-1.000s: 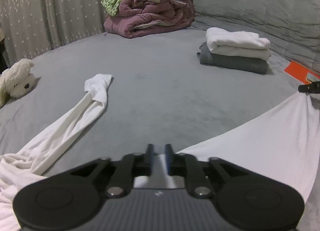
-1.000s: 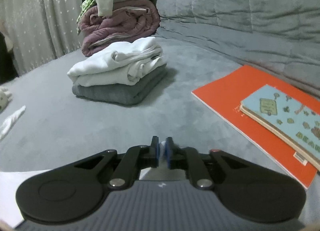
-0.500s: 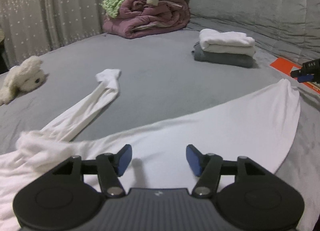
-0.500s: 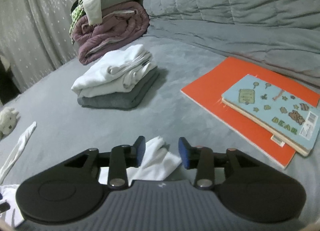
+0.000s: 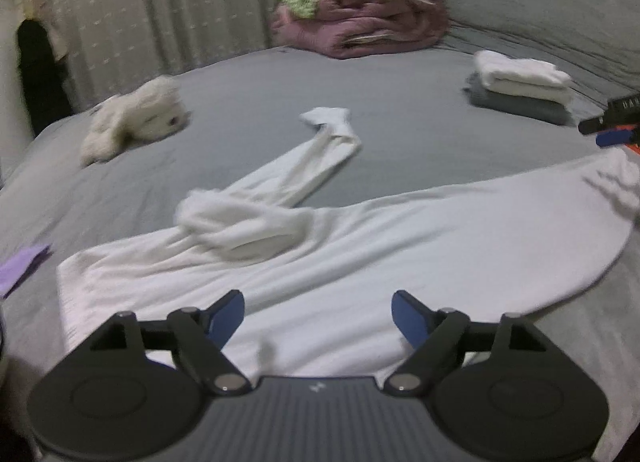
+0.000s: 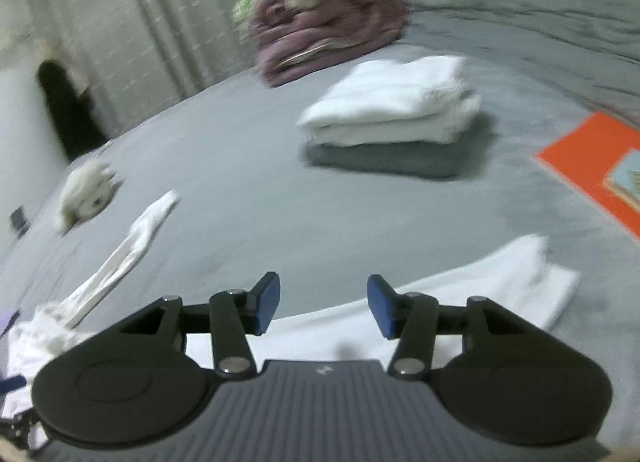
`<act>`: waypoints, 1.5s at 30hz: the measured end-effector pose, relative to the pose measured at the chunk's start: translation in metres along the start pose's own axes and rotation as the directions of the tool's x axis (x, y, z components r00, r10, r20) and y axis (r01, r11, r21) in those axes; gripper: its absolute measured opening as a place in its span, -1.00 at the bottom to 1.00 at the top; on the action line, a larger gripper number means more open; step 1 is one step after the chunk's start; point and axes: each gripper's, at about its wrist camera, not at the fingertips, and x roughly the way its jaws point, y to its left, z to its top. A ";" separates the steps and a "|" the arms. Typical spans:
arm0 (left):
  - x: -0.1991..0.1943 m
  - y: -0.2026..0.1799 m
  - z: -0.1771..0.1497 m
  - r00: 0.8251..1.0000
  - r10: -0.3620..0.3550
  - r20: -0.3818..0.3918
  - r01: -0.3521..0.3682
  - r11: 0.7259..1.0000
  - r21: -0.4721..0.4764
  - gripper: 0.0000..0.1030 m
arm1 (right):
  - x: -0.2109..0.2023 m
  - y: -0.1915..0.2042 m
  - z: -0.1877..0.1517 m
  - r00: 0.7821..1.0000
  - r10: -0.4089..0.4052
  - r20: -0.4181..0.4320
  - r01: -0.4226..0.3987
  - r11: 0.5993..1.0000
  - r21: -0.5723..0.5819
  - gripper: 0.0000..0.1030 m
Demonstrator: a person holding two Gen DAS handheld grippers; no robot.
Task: Fold clothes
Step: 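Open both grippers and move them over the spread white shirt toward its ribbed hem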
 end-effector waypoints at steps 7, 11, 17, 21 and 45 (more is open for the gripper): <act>-0.006 0.038 -0.008 0.996 0.077 -0.040 -0.079 0.994 -0.071 0.63 | 0.034 0.074 -0.011 0.993 0.085 -0.087 -0.094 0.990 -0.107 0.07; -0.004 0.061 -0.007 0.994 0.086 -0.072 -0.096 0.983 -0.155 0.65 | 0.048 0.106 -0.016 0.985 0.123 -0.121 -0.139 0.981 -0.135 0.14; 0.006 0.090 -0.007 0.981 0.150 -0.125 -0.176 0.958 -0.227 0.73 | 0.064 0.145 -0.024 0.978 0.146 -0.149 -0.172 0.969 -0.179 0.17; 0.014 0.106 -0.007 0.976 0.155 -0.153 -0.193 0.940 -0.281 0.75 | 0.072 0.164 -0.027 0.973 0.158 -0.169 -0.190 0.962 -0.198 0.23; 0.037 0.151 -0.010 0.961 0.168 -0.221 -0.238 0.910 -0.339 0.77 | 0.094 0.201 -0.036 0.955 0.155 -0.252 -0.212 0.953 -0.215 0.40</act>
